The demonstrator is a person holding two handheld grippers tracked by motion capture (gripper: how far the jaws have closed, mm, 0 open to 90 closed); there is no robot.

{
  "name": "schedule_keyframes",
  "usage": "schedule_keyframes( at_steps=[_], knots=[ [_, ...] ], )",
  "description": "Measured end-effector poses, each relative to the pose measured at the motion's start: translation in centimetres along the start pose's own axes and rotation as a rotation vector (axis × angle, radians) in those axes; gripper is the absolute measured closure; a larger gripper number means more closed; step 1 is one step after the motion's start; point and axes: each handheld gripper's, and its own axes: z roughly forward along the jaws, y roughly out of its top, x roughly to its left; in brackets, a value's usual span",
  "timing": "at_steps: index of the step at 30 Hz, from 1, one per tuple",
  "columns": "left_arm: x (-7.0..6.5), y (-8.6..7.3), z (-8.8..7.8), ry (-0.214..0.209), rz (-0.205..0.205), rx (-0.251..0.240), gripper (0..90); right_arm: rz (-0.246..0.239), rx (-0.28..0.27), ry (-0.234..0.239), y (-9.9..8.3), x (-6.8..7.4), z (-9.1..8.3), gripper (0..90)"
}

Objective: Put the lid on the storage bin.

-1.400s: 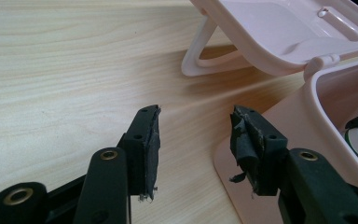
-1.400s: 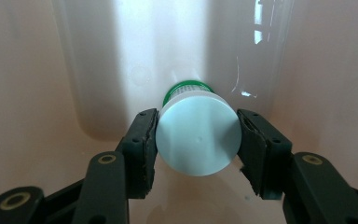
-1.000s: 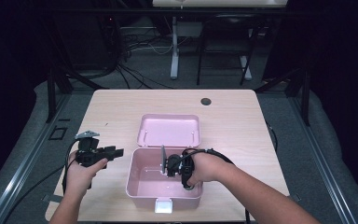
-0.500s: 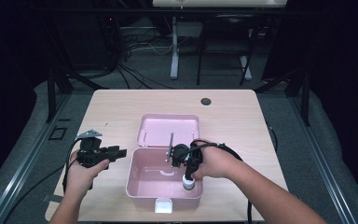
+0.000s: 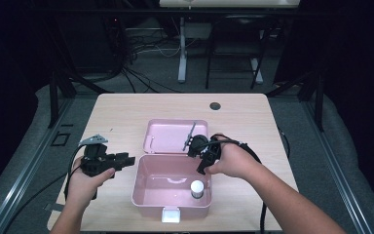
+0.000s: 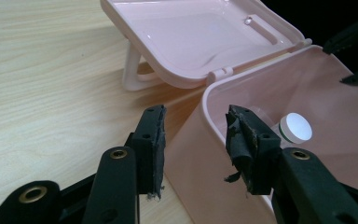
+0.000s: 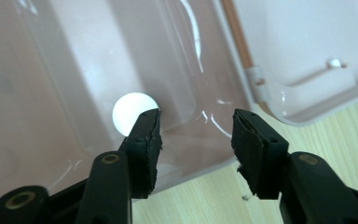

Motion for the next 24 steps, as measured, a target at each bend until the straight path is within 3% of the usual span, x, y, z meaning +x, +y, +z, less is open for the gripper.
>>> schedule_keyframes(
  at_steps=[6, 14, 24],
  knots=[
    [-0.7, 0.2, 0.0, -0.01, 0.03, 0.013, 60.4, 0.077, -0.023, -0.001, -0.6, -1.5, -0.3, 53.9],
    [-1.5, 0.3, -0.1, -0.014, 0.065, 0.028, 65.3, 0.139, -0.047, 0.0, -1.0, -2.3, -0.7, 54.5],
    [-2.2, 0.2, 0.5, 0.011, 0.098, 0.059, 70.8, 0.224, -0.061, -0.004, -1.2, -3.3, -1.0, 56.3]
  ],
)
